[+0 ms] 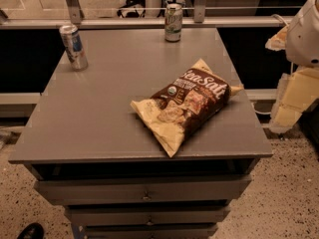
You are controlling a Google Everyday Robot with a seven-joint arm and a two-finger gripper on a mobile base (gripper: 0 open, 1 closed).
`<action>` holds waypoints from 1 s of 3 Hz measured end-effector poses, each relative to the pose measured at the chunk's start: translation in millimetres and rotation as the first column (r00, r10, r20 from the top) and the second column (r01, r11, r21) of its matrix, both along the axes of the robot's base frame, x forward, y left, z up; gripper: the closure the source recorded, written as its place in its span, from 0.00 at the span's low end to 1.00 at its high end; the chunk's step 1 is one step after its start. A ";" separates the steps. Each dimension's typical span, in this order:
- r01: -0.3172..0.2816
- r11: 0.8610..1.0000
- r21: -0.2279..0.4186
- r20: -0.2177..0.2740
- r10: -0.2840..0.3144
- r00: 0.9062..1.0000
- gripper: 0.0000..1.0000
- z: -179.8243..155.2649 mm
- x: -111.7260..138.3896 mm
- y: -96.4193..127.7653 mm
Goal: Pick 7up can
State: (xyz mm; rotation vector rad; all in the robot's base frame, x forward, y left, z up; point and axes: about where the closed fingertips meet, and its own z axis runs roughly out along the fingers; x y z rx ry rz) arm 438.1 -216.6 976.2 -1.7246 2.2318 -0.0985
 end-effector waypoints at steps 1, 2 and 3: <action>-0.001 1.000 0.001 0.005 0.001 1.000 0.00 0.7 0.7 0.6; -0.013 0.998 0.055 0.081 0.009 0.997 0.00 -5.2 49.9 13.5; -0.015 0.986 0.165 0.135 -0.008 0.991 0.00 -7.4 100.6 27.0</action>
Offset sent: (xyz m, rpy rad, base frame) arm 0.0506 0.0203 -0.0144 -0.0004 -0.0790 0.0417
